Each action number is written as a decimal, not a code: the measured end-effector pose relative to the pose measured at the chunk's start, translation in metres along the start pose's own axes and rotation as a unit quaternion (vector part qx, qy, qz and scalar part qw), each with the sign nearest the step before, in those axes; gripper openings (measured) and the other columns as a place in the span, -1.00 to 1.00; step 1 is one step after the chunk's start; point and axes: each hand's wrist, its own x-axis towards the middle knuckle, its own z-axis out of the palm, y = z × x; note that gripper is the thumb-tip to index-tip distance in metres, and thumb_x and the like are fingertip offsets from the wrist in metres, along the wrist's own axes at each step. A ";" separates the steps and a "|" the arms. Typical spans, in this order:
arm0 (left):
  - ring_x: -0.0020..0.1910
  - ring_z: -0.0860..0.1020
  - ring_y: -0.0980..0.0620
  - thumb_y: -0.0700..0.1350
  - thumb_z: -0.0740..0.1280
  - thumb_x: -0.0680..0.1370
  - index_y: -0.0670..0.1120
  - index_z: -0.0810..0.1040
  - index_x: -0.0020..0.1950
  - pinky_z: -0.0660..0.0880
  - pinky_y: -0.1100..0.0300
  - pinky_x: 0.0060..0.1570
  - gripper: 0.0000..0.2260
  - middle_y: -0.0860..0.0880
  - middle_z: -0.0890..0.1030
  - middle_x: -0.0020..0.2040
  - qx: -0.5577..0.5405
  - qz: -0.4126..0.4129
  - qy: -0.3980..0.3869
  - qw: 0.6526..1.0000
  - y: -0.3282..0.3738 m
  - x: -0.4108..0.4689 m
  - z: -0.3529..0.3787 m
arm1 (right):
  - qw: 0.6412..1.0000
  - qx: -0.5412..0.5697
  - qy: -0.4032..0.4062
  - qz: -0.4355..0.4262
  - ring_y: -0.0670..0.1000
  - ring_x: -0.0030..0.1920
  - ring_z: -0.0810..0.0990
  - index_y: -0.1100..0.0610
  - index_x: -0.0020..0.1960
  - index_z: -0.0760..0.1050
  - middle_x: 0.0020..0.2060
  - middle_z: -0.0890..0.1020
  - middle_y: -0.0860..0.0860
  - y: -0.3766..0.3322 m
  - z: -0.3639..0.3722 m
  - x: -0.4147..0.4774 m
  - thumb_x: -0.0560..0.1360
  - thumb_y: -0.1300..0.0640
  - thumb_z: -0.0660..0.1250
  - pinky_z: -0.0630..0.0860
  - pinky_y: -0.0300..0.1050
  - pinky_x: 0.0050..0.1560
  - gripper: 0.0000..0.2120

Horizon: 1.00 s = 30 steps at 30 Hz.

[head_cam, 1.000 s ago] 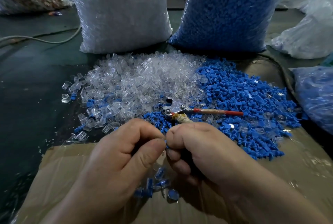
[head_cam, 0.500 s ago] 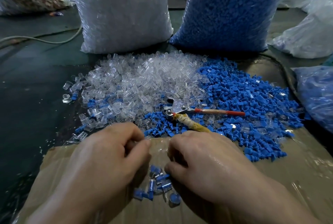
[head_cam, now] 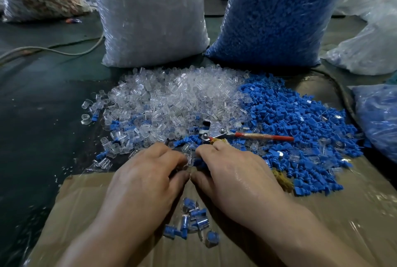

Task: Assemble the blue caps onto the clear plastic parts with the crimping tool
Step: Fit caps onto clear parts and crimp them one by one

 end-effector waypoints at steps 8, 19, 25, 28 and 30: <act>-0.11 0.51 0.27 0.17 0.24 0.50 0.20 0.57 0.06 0.47 0.23 -0.14 -0.79 0.29 0.54 -0.09 -0.052 -0.008 0.045 0.998 -0.001 -0.002 0.005 | 1.000 0.012 0.002 0.009 -0.08 -0.36 0.25 -0.11 -0.11 0.19 -0.26 0.31 -0.12 -0.001 -0.001 0.002 0.61 -0.13 0.09 0.15 -0.09 -0.40 -0.82; -0.44 0.50 0.22 0.26 0.33 0.30 0.21 0.64 -0.07 0.41 0.39 -0.45 -0.72 0.07 0.60 -0.39 -0.436 -0.089 0.038 0.895 0.012 -0.006 0.008 | 0.932 0.340 0.086 0.097 -0.20 -0.38 0.53 -0.13 -0.01 0.55 -0.26 0.62 -0.20 0.007 -0.010 -0.005 0.53 0.04 0.31 0.46 -0.27 -0.41 -0.90; -0.46 0.50 -0.04 -0.13 0.47 0.49 -0.02 0.64 -0.14 0.44 0.16 -0.50 -0.97 -0.14 0.58 -0.38 -0.582 -0.172 0.034 0.794 0.011 -0.005 0.010 | 0.921 0.378 0.092 0.039 -0.11 -0.34 0.60 -0.15 -0.04 0.55 -0.27 0.62 -0.19 0.000 -0.013 -0.011 0.50 0.10 0.36 0.54 -0.16 -0.39 -0.86; -0.40 0.58 -0.07 -0.11 0.50 0.35 -0.06 0.66 -0.16 0.53 0.13 -0.40 -0.89 -0.21 0.65 -0.29 -0.609 -0.169 0.026 0.774 0.009 -0.006 0.010 | 0.935 0.340 0.096 0.013 -0.16 -0.14 0.60 -0.09 -0.05 0.56 -0.20 0.60 -0.21 -0.003 -0.011 -0.011 0.48 0.08 0.35 0.53 -0.27 -0.21 -0.91; -0.35 0.59 -0.10 0.00 0.52 0.28 -0.06 0.66 -0.15 0.55 0.05 -0.33 -0.78 -0.21 0.66 -0.26 -0.599 -0.146 0.033 0.787 0.009 -0.007 0.009 | 0.940 0.325 0.108 0.009 -0.16 -0.09 0.58 -0.08 -0.03 0.55 -0.17 0.60 -0.21 -0.003 -0.010 -0.011 0.49 0.08 0.35 0.51 -0.27 -0.15 -0.92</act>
